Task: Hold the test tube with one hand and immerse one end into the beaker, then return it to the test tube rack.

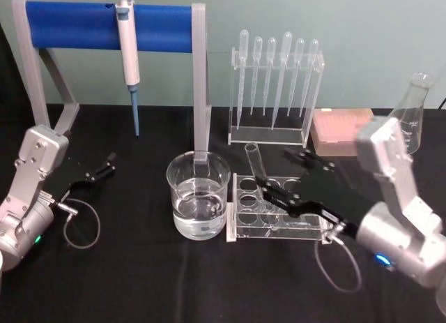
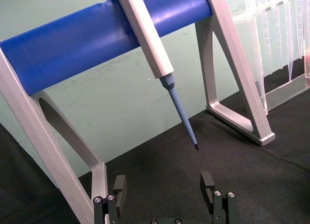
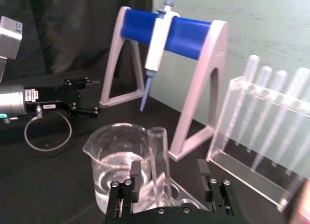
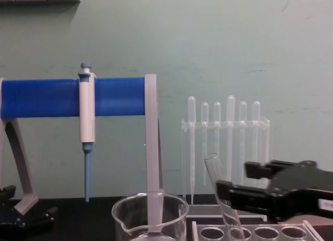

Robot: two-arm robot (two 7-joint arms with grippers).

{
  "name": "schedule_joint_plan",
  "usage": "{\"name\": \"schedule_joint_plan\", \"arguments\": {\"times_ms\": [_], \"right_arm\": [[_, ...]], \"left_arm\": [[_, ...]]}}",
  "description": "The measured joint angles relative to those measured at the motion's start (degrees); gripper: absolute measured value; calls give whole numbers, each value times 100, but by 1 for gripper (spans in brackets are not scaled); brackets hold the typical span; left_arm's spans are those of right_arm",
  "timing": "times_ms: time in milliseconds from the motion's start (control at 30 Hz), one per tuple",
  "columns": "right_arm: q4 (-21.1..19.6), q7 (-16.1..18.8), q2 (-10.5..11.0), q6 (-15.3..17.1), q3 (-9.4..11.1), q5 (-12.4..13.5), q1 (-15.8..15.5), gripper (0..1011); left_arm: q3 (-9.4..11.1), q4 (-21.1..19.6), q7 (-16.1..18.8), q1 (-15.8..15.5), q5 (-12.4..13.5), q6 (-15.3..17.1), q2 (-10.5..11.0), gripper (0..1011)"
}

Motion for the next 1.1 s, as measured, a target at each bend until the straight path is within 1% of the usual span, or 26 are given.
{"name": "schedule_joint_plan", "arguments": {"times_ms": [33, 167, 200, 233, 267, 300, 333, 367, 400, 500, 533, 600, 633, 667, 700, 800, 833, 1000, 1033, 1100], "right_arm": [[-154, -67, 60, -15, 111, 20, -179, 733], [-462, -190, 179, -77, 365, 70, -589, 863], [-525, -221, 202, -91, 432, 81, -684, 863], [-595, -281, 236, -123, 580, 114, -863, 916], [-605, -309, 240, -143, 664, 137, -937, 932], [-595, -378, 231, -193, 841, 198, -1076, 945], [-572, -431, 212, -220, 936, 218, -1138, 985], [-539, -494, 186, -254, 1025, 239, -1190, 1002], [-452, -618, 112, -326, 1190, 255, -1271, 1002], [-280, -887, -32, -449, 1378, 189, -1318, 1002], [-115, -1078, -148, -534, 1457, 101, -1302, 1002], [72, -1246, -268, -619, 1487, -8, -1230, 1002], [276, -1378, -382, -684, 1492, -102, -1125, 1002], [373, -1438, -433, -713, 1488, -154, -1067, 1002], [576, -1525, -529, -756, 1453, -263, -936, 1002], [915, -1661, -658, -823, 1364, -468, -720, 1002], [1139, -1732, -739, -895, 1295, -623, -580, 1002], [1561, -1863, -912, -1136, 1163, -974, -326, 1002], [1597, -1875, -928, -1154, 1149, -1012, -307, 1002], [1594, -1877, -928, -1157, 1151, -1006, -307, 1002]], "left_arm": [[0, 0, 0, 0, 0, 0, 0, 1000], [0, 0, 0, 0, 0, 0, 0, 1000], [0, 0, 0, 0, 0, 0, 0, 1000], [0, 0, 0, 0, 0, 0, 0, 1000], [0, 0, 0, 0, 0, 0, 0, 1000], [0, 0, 0, 0, 0, 0, 0, 1000], [0, 0, 0, 0, 0, 0, 0, 1000], [0, 0, 0, 0, 0, 0, 0, 1000], [0, 0, 0, 0, 0, 0, 0, 1000], [0, 0, 0, 0, 0, 0, 0, 1000], [0, 0, 0, 0, 0, 0, 1, 1000], [0, 0, 0, 0, 0, 0, 0, 1000], [0, 0, 0, 0, 0, 0, 0, 1000], [0, 0, 0, 0, 0, 0, 0, 1000], [0, 0, 0, 0, 0, 0, 0, 1000], [0, 0, 0, 0, 0, 0, 0, 1000], [0, 0, 0, 0, 0, 0, 0, 1000], [0, 0, 0, 0, 0, 0, 0, 1000], [0, 0, 0, 0, 0, 0, 0, 1000], [0, 0, 0, 0, 0, 0, 0, 1000]]}}
